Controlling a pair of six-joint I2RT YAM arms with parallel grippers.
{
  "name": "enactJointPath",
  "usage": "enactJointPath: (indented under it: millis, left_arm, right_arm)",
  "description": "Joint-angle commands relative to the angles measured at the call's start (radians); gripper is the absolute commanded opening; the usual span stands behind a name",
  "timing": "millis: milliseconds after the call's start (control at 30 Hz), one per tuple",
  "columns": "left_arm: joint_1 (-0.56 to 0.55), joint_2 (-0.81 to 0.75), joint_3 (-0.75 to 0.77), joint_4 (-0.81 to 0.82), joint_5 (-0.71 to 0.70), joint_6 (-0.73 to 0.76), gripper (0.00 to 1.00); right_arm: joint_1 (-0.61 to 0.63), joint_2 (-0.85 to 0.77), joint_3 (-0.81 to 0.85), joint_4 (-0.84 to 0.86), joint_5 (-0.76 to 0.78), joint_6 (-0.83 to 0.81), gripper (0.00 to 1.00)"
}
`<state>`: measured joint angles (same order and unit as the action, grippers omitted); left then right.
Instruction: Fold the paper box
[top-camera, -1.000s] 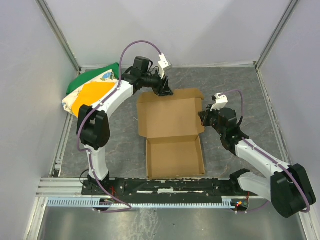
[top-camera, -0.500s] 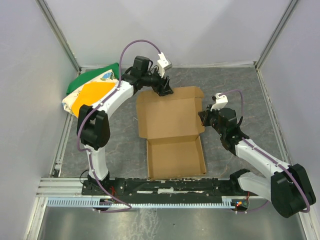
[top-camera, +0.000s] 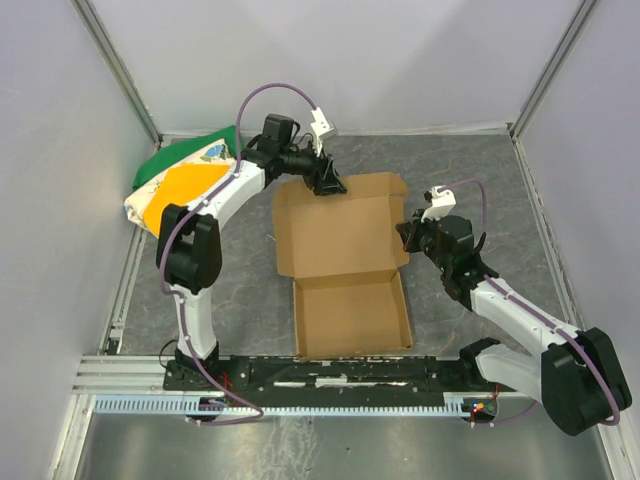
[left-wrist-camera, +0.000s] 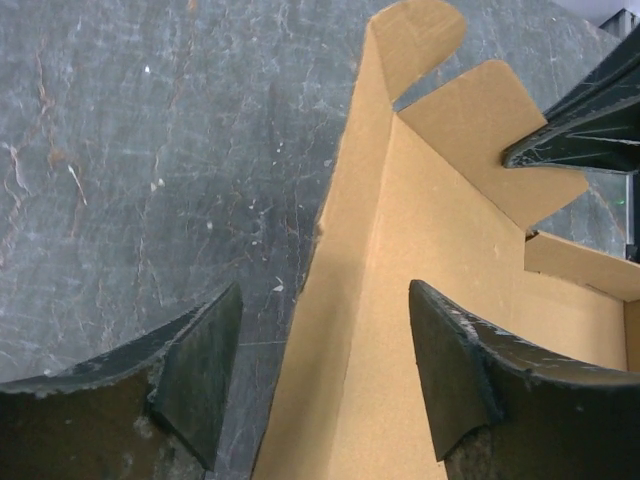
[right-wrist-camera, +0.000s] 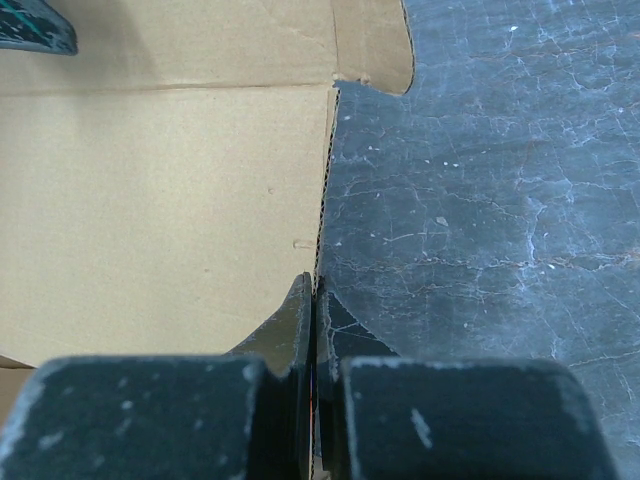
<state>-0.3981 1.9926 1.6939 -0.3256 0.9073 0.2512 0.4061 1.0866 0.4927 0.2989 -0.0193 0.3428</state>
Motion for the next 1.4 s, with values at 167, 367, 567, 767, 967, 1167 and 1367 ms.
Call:
enactJointPath:
  millis: [167, 367, 567, 767, 967, 1167, 1367]
  left_arm:
    - [0.015, 0.034, -0.012, 0.113, 0.093, -0.146, 0.61]
    - [0.013, 0.020, -0.015, 0.082, 0.181, -0.134, 0.20]
    - [0.015, 0.008, 0.041, 0.021, 0.020, -0.139, 0.03]
    - [-0.002, -0.046, 0.060, 0.024, -0.131, -0.186, 0.03]
    - [-0.073, -0.145, 0.015, 0.025, -0.283, -0.020, 0.03]
    - [-0.117, -0.246, -0.102, 0.130, -0.311, 0.110, 0.03]
    - [-0.128, -0.288, -0.110, 0.112, -0.314, 0.241, 0.03]
  right_arm:
    - [0.005, -0.009, 0.025, 0.064, -0.011, -0.004, 0.02]
    - [0.004, 0.016, 0.052, 0.037, -0.003, -0.001, 0.02]
    - [0.004, 0.051, 0.133, -0.074, -0.027, 0.019, 0.07]
    - [0.004, 0.090, 0.282, -0.327, -0.113, 0.039, 0.23]
    - [0.004, 0.005, 0.240, -0.323, -0.086, 0.079, 0.61]
    - [0.003, -0.099, 0.238, -0.442, 0.119, 0.086, 0.60]
    - [-0.004, -0.074, 0.320, -0.676, 0.369, 0.110, 0.40]
